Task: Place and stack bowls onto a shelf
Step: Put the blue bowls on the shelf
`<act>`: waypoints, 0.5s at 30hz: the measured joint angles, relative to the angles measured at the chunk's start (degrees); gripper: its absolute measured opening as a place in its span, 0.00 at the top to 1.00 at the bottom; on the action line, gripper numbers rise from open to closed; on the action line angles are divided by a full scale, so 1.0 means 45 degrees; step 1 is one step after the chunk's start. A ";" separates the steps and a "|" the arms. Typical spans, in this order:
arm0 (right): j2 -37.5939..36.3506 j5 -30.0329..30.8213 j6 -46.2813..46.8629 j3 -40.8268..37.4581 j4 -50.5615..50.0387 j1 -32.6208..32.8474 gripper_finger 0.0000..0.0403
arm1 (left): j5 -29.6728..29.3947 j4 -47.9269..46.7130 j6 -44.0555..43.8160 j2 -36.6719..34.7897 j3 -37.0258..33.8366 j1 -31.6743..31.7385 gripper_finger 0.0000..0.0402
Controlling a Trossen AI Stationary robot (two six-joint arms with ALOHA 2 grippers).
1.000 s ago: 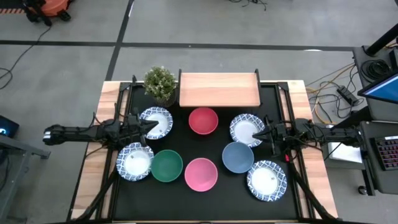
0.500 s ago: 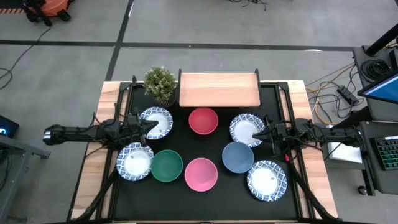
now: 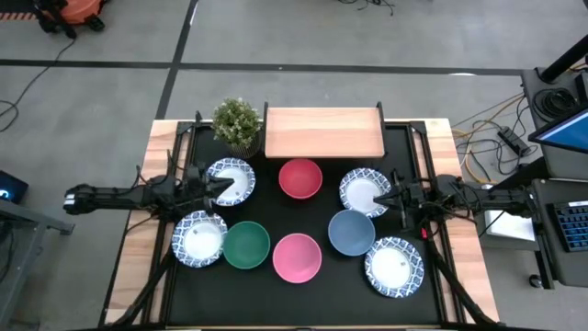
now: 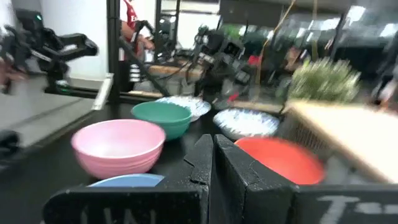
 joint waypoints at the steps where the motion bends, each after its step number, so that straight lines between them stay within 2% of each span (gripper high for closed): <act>1: -0.0002 0.0063 -0.0367 0.0002 0.0129 0.0000 0.98 | -0.0191 0.0288 -0.0331 0.0014 0.0000 0.0004 1.00; 4: 0.0002 0.0132 0.0948 0.0002 0.0967 0.0000 0.98 | -0.0776 0.1559 -0.0526 0.0072 0.0000 0.0020 1.00; 6: 0.0039 0.0745 0.1851 0.0014 0.1862 0.0000 0.98 | -0.0863 0.2473 -0.0694 0.0068 0.0000 0.0020 1.00; 10: 0.0650 0.1060 0.2498 0.0249 0.2840 0.0001 0.98 | -0.0794 0.3784 -0.0706 0.0068 0.0005 0.0011 1.00; 12: 0.1204 0.1074 0.2761 0.0602 0.3418 0.0005 0.98 | -0.0225 0.4573 -0.0712 0.0108 0.0005 0.0006 1.00; 15: 0.2371 0.1063 0.3436 0.1489 0.3272 0.0005 0.98 | 0.1458 0.6244 -0.0705 0.0271 0.0005 0.0006 1.00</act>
